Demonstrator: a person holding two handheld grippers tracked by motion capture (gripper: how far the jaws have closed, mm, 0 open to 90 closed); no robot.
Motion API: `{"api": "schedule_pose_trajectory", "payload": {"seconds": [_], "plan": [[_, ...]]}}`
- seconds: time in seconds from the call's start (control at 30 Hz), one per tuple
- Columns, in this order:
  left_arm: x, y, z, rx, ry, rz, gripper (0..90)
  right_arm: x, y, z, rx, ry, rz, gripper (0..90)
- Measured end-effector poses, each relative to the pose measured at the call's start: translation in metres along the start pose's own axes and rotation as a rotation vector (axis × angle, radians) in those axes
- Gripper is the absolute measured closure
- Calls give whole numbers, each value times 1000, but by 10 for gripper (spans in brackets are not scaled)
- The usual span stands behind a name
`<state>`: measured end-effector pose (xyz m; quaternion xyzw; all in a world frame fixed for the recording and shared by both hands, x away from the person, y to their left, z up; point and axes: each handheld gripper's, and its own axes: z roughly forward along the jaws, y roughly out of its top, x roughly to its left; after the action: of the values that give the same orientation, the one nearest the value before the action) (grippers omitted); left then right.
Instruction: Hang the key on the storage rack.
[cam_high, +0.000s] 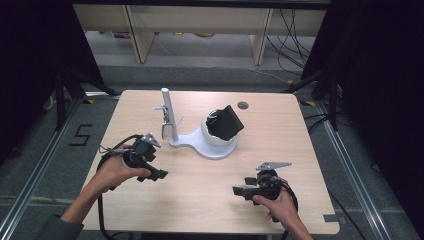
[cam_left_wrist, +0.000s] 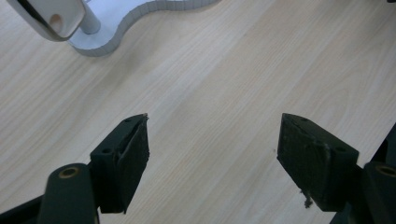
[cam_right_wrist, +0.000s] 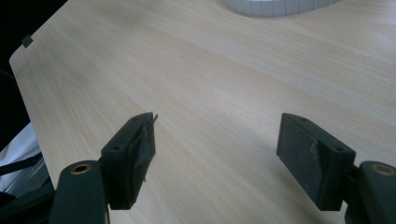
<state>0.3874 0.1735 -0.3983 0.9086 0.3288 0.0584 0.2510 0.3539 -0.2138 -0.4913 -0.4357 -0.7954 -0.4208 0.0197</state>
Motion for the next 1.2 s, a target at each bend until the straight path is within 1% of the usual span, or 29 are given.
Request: {"api": "schedule_pose_trajectory", "payload": {"seconds": [0.03,0.07,0.13,0.17,0.2,0.23,0.27,0.37,0.47,0.5,0.53,0.57,0.6,0.7,0.8,0.83,0.87,0.9,0.93,0.97,1.0,1.03,1.07,1.1,1.17,1.2], "plan": [[0,0,0,0,0,0,246,0,0,0,0,0,0,291],[-2,-1,1,-1,-1,-5,246,0,0,0,-2,10,3,291],[-4,-4,3,-8,-9,0,243,0,0,0,-5,10,-2,287],[-5,-4,4,-14,-11,0,241,1,0,1,-13,22,4,285],[-6,-5,5,-18,-16,0,241,1,0,1,-13,23,2,284],[-7,-6,5,-19,-14,5,240,-1,0,1,-16,16,-19,283],[-8,-7,5,-15,-11,8,239,-1,0,1,-17,21,-18,281],[-10,-10,7,-30,-18,-1,234,0,0,1,-11,12,-23,276],[-11,-13,10,-38,-22,3,232,0,0,1,-12,10,-24,270],[-12,-14,11,-39,-26,1,231,2,0,1,-6,13,-6,269],[-13,-16,13,-41,-22,-4,227,2,1,1,-10,7,-14,266],[-13,-18,14,-36,-28,3,221,2,1,2,-13,17,-14,266],[-13,-19,15,-33,-29,5,218,1,1,2,-15,12,-27,266],[-15,-23,18,-43,-20,0,213,0,2,3,-19,22,-27,266],[-18,-27,21,-53,-17,7,204,0,2,2,-23,19,-25,266],[-19,-29,23,-60,-13,-1,201,1,2,3,-23,15,-24,265],[-19,-31,24,-55,-16,10,197,1,2,3,-21,18,-26,266],[-21,-32,26,-61,-14,3,194,2,2,3,-16,11,-29,265],[-21,-34,27,-58,-12,17,193,2,2,4,-17,25,-28,265],[-22,-35,28,-60,-9,16,190,6,2,4,-10,28,8,266],[-23,-36,30,-66,-3,15,187,6,2,4,-10,28,1,266],[-24,-37,31,-65,-7,18,185,6,2,5,-10,28,-8,266],[-25,-38,32,-67,-7,23,183,6,2,4,-7,15,-15,265],[-26,-39,33,-76,-7,14,183,4,2,4,-12,4,-38,266],[-29,-41,36,-81,-5,15,180,5,2,4,-11,6,-37,266],[-30,-42,36,-75,-11,22,180,7,2,4,-9,9,-17,266]]}}
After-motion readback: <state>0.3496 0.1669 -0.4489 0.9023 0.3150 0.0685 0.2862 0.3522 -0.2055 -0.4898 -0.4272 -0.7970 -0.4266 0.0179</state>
